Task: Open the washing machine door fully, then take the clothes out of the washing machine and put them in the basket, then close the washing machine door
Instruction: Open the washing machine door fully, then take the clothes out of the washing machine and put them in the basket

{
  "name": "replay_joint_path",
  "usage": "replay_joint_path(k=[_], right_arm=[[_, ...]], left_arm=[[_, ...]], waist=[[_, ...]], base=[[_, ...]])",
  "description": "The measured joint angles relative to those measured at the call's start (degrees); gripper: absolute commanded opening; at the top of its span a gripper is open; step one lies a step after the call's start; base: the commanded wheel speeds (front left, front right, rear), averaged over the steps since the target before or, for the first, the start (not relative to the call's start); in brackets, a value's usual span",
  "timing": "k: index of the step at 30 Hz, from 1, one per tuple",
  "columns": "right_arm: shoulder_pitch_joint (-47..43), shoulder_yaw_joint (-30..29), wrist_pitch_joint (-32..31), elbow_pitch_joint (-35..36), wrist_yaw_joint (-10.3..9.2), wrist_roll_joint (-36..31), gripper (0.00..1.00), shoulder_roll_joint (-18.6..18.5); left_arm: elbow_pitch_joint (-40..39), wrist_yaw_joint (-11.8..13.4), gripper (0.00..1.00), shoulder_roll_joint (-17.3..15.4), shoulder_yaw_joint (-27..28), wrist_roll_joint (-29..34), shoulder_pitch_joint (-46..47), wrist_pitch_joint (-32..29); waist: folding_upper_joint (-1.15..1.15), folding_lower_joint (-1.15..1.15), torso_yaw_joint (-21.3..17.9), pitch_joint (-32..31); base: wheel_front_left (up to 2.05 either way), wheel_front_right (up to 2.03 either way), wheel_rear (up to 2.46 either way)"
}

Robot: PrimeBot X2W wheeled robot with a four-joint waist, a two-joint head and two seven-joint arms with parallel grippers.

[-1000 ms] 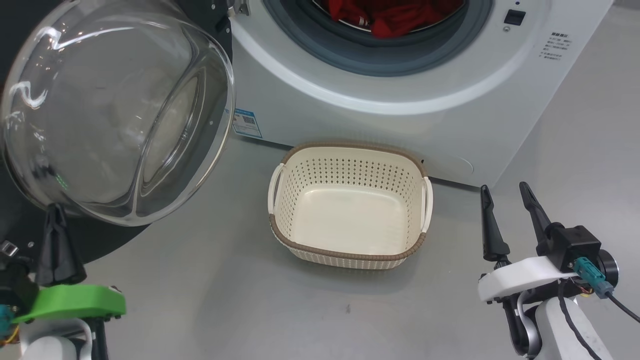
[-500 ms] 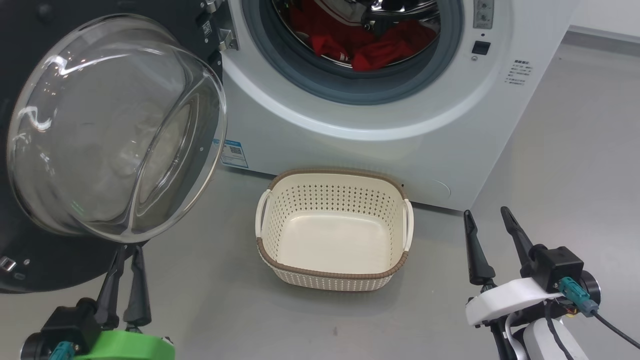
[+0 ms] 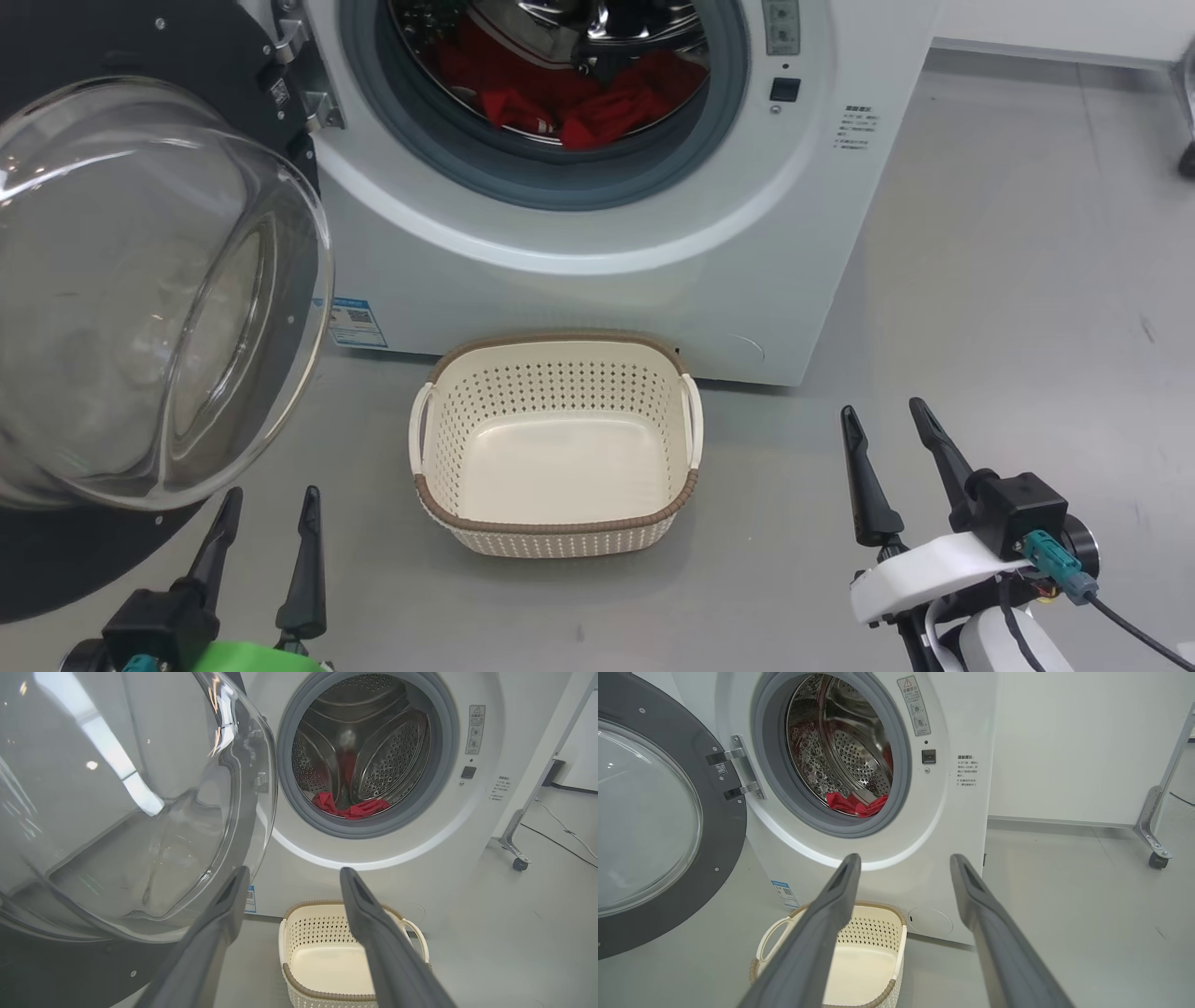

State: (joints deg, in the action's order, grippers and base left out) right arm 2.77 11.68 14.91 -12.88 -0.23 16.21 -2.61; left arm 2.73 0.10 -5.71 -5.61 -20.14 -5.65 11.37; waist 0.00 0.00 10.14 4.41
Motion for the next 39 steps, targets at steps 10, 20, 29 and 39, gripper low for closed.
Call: replay_joint_path(k=[10,20,29,39], right_arm=[[-0.37,0.88,0.0,1.47,-1.01,-0.01,1.0,0.0],[-1.01,0.94,0.0,2.47,-2.03,-0.02,1.0,-0.01],[-2.29,0.41,0.0,3.02,-2.9,-0.02,1.0,0.0],[-2.41,0.43,0.0,3.55,-2.98,-0.02,1.0,0.01]], left_arm=[[-1.66,0.01,1.0,-0.64,0.29,0.01,-0.63,-0.68],[-2.56,0.0,1.0,-0.85,-0.07,0.16,-0.62,-1.32],[-2.68,-0.16,1.0,-1.0,-0.77,0.33,-0.58,-2.13],[-2.97,-0.15,1.0,-1.0,-0.8,0.44,-0.58,-2.56]], waist=[[0.0,0.0,-5.66,0.51],[0.0,0.0,-10.05,1.0],[0.0,0.0,-11.38,1.09],[0.0,0.0,-12.03,1.07]], base=[[0.0,0.0,0.0],[0.0,0.0,0.0],[0.0,0.0,0.0],[0.0,0.0,0.0]])
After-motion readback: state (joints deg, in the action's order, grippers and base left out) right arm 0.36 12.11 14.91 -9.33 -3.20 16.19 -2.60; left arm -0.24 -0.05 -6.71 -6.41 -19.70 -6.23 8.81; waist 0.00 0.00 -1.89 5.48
